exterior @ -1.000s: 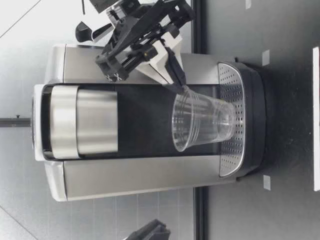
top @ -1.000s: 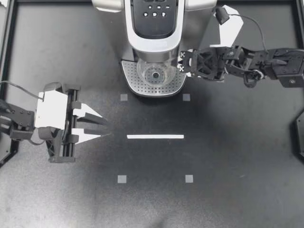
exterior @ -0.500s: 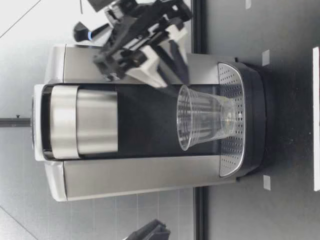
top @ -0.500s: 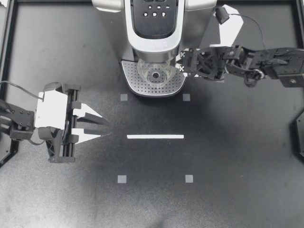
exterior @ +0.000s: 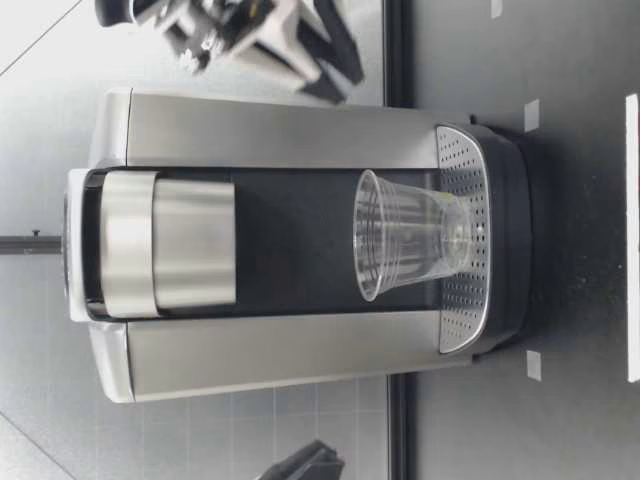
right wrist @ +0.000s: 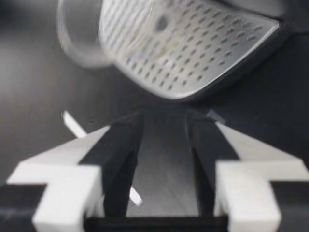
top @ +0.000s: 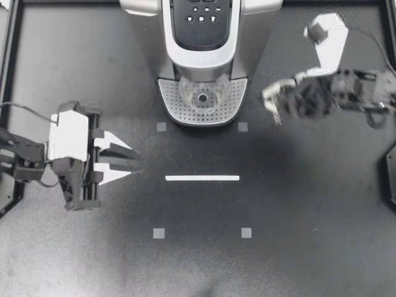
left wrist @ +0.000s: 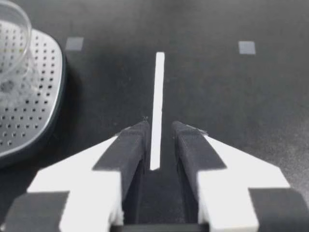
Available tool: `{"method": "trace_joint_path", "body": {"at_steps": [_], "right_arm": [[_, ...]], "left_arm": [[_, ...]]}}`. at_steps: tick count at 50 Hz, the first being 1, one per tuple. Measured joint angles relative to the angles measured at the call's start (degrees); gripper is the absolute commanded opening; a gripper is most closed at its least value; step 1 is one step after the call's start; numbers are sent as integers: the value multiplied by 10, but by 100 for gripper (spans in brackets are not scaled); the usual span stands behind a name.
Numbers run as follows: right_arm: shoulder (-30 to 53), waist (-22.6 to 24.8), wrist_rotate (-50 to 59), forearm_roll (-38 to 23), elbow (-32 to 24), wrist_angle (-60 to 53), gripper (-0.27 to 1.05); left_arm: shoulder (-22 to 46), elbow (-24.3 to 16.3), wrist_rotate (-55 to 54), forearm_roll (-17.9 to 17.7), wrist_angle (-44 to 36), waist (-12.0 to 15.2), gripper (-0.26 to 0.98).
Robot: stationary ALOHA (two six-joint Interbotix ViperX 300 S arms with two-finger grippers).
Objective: Place the coffee capsule inside the capsule container, then place the cup onto the center of the cup tray, then push the 'Hot Water' and 'Travel Mug' buttons.
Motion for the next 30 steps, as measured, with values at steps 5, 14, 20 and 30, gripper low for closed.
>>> {"method": "trace_joint_path", "body": {"at_steps": [5,14,20,30], "right_arm": [[-14,34,-18,-62,3,2,47],[-20,117,-88,-165,3,-18,47],[-25,158,-125,-190,2,-40,47],[-56,178,-127,-192,-5,-69,47]], "left_arm": [[0,1,-1,-12,1,0,25],[0,0,-1,-28,2,0,25],[-3,-4,-2,-36,2,0,25],[-10,-26,8,-37,0,0,25]]}}
